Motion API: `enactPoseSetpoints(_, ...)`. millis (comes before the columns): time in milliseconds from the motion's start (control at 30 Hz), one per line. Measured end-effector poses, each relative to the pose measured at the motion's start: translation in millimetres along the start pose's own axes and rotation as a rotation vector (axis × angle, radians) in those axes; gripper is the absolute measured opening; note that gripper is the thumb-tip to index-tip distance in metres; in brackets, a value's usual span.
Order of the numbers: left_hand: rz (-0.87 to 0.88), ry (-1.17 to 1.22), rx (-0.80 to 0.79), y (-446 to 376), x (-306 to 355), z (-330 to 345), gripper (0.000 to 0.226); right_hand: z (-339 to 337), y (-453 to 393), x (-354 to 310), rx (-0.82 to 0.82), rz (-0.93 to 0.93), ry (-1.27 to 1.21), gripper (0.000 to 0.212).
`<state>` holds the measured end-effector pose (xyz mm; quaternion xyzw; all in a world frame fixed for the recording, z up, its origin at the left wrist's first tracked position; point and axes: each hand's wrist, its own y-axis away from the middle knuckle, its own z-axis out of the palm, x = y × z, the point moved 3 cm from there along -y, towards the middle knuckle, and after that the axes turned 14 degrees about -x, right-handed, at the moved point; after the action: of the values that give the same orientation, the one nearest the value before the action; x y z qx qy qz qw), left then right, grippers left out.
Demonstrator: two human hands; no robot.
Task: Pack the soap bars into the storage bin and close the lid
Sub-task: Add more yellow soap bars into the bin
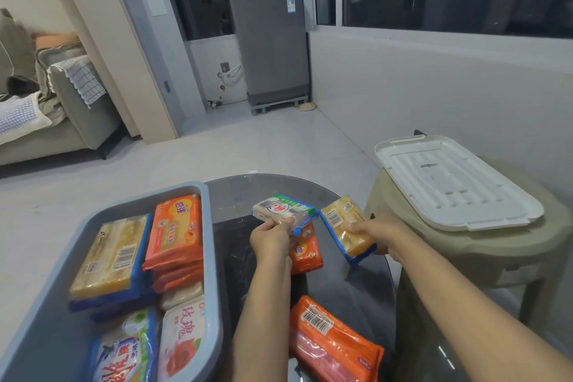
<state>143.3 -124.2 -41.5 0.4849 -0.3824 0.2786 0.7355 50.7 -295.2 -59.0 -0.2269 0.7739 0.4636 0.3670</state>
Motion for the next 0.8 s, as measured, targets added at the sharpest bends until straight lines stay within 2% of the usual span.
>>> enactPoseSetpoints(100, -0.057, 0.101, -0.068, 6, 4, 0, 0.054, -5, 11, 5, 0.005, -0.014, -0.062, 0.056)
enactPoseSetpoints(267, 0.018, 0.171, -0.195, 20, 2, -4, 0.036, -11, 29, 10, 0.011, -0.088, -0.177, 0.056)
enactPoseSetpoints(400, 0.053, 0.338, -0.239, 44, 5, 6, 0.037, -14, 45, 8, -0.016, -0.159, -0.282, 0.05)
enactPoseSetpoints(533, 0.249, 0.331, -0.347, 72, 9, 18, 0.038, -25, 67, 1, -0.002, -0.244, -0.397, 0.034)
enactPoseSetpoints(700, 0.395, 0.317, -0.34, 115, 31, 18, 0.062, -34, 95, -12, -0.008, -0.364, -0.495, 0.033)
enactPoseSetpoints(800, 0.451, 0.288, -0.388, 144, 47, 11, 0.065, -32, 113, -19, -0.04, -0.432, -0.564, 0.031)
